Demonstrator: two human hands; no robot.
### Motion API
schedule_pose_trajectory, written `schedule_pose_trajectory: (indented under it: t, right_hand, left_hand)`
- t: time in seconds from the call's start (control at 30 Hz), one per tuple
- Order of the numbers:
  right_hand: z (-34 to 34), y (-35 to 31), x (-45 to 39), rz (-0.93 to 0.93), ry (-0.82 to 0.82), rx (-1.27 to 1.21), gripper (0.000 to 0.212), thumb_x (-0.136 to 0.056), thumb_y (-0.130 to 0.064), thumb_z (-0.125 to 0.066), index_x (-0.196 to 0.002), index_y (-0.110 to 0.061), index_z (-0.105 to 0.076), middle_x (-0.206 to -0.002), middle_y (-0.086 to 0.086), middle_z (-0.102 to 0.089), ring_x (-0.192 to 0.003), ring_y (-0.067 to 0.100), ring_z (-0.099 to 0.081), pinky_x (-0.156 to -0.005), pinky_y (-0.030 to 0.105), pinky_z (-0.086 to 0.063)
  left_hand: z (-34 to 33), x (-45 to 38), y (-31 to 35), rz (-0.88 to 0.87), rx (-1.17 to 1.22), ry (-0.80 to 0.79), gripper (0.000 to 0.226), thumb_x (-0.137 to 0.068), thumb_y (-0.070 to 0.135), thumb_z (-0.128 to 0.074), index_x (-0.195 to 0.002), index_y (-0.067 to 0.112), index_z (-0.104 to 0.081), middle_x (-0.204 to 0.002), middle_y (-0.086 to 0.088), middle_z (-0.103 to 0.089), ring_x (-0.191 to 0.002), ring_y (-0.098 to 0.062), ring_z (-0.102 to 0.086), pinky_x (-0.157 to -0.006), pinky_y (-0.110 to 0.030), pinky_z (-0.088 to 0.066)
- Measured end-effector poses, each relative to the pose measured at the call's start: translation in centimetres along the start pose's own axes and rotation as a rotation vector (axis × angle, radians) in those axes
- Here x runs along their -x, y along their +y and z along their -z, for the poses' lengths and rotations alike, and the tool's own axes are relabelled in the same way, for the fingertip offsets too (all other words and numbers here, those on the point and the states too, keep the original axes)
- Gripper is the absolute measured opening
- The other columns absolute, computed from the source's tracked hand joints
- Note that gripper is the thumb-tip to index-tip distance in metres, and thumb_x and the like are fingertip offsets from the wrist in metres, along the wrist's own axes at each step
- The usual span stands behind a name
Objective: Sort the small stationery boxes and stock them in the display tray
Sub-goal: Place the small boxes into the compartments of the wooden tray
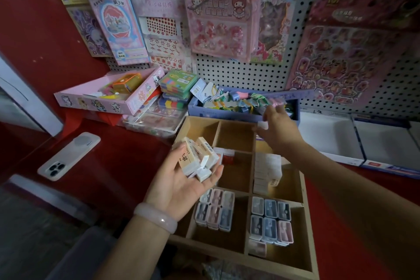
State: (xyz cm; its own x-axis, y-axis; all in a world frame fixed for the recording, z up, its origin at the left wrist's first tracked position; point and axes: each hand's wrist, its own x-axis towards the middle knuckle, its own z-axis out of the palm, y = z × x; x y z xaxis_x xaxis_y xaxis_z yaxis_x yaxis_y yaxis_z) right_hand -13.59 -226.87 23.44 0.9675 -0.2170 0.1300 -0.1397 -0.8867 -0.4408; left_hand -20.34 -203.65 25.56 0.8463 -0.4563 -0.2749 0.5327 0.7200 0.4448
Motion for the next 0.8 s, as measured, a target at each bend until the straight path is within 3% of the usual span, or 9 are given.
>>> schedule_pose_trajectory:
  t: [0.07, 0.13, 0.2, 0.3, 0.4, 0.47, 0.57, 0.67, 0.8]
  right_hand:
    - [1.9, -2.2, 2.0, 0.28, -0.036, -0.166, 0.022, -0.089, -0.032, -0.061, -0.098, -0.012, -0.057, -0.108, 0.006, -0.055, -0.088, 0.019, -0.057, -0.071, 0.028, -0.043]
    - [3.7, -4.3, 4.6, 0.531, -0.242, -0.332, 0.026, -0.087, -0.033, -0.063, -0.099, -0.01, -0.065, -0.098, -0.001, -0.062, -0.08, 0.003, -0.055, -0.07, 0.014, -0.042]
    - [4.3, -5.2, 6.4, 0.611, -0.339, -0.338, 0.031, -0.082, -0.031, -0.07, -0.102, -0.008, -0.066, -0.095, -0.002, -0.063, -0.076, -0.002, -0.052, -0.069, 0.008, -0.041]
    - [3.9, -4.7, 7.5, 0.481, -0.298, -0.37, 0.026, -0.08, -0.023, -0.073, -0.1, -0.009, -0.066, -0.092, -0.006, -0.06, -0.078, 0.003, -0.053, -0.069, 0.012, -0.043]
    - [4.1, -3.8, 8.0, 0.338, -0.304, -0.554, 0.011, -0.082, -0.017, -0.071, -0.091, -0.011, -0.066, -0.089, -0.004, -0.064, -0.08, 0.007, -0.061, -0.075, 0.02, -0.049]
    - [4.9, -3.3, 8.4, 0.212, -0.324, -0.756, 0.005, -0.086, -0.011, -0.065, -0.085, -0.01, -0.06, -0.086, 0.007, -0.068, -0.081, 0.017, -0.066, -0.078, 0.03, -0.054]
    - [7.0, -2.2, 8.5, 0.095, -0.316, -0.949, 0.007, -0.092, -0.005, -0.054, -0.087, -0.008, -0.05, -0.079, 0.011, -0.067, -0.067, 0.014, -0.068, -0.066, 0.024, -0.057]
    - [9.6, 0.2, 8.3, 0.193, -0.216, -0.542, 0.005, -0.093, -0.009, -0.053, -0.092, -0.014, -0.052, -0.076, 0.006, -0.067, -0.058, 0.006, -0.063, -0.057, 0.016, -0.051]
    - [8.7, 2.5, 9.0, 0.364, -0.349, 0.193, 0.011, -0.092, -0.023, -0.054, -0.097, -0.014, -0.059, -0.078, -0.007, -0.052, -0.07, 0.01, -0.05, -0.056, 0.013, -0.034]
  left_hand:
    - [-0.4, 0.0, -0.4, 0.006, -0.008, -0.005, 0.054, -0.033, 0.015, -0.095, -0.083, 0.01, -0.074, -0.104, -0.018, -0.068, -0.094, -0.038, -0.067, -0.078, -0.052, -0.054]
    - [-0.8, -0.2, -0.9, -0.005, -0.008, -0.002, 0.06, -0.034, 0.015, -0.095, -0.089, 0.009, -0.072, -0.109, -0.019, -0.067, -0.098, -0.038, -0.066, -0.078, -0.053, -0.054]
    - [-1.6, 0.0, -1.8, -0.001, -0.023, -0.009, 0.049, -0.041, 0.018, -0.093, -0.086, 0.007, -0.076, -0.107, -0.02, -0.068, -0.096, -0.035, -0.068, -0.081, -0.055, -0.053]
    - [-2.6, 0.3, -2.9, 0.001, -0.035, -0.008, 0.024, -0.06, 0.021, -0.082, -0.078, 0.006, -0.078, -0.101, -0.02, -0.07, -0.089, -0.032, -0.07, -0.083, -0.055, -0.05]
    - [-2.8, 0.4, -3.4, 0.019, 0.042, -0.072, 0.064, -0.04, 0.013, -0.093, -0.099, 0.0, -0.073, -0.113, -0.024, -0.065, -0.099, -0.038, -0.066, -0.082, -0.059, -0.05]
    - [-3.2, 0.6, -3.8, 0.029, 0.061, -0.052, 0.073, -0.037, 0.013, -0.094, -0.105, -0.001, -0.071, -0.116, -0.025, -0.064, -0.103, -0.041, -0.063, -0.079, -0.06, -0.051]
    - [-4.0, 0.8, -4.4, 0.03, 0.05, 0.014, 0.038, -0.052, 0.017, -0.088, -0.084, 0.0, -0.076, -0.102, -0.024, -0.068, -0.097, -0.041, -0.065, -0.073, -0.054, -0.056]
    - [-4.5, 0.9, -4.9, 0.039, 0.056, 0.098, 0.037, -0.064, 0.021, -0.078, -0.092, -0.001, -0.069, -0.095, -0.021, -0.065, -0.091, -0.032, -0.063, -0.067, -0.042, -0.058]
    - [-4.8, 1.0, -5.3, 0.05, 0.021, 0.126, 0.033, -0.074, 0.026, -0.062, -0.099, 0.003, -0.06, -0.091, -0.018, -0.061, -0.084, -0.026, -0.059, -0.066, -0.034, -0.057]
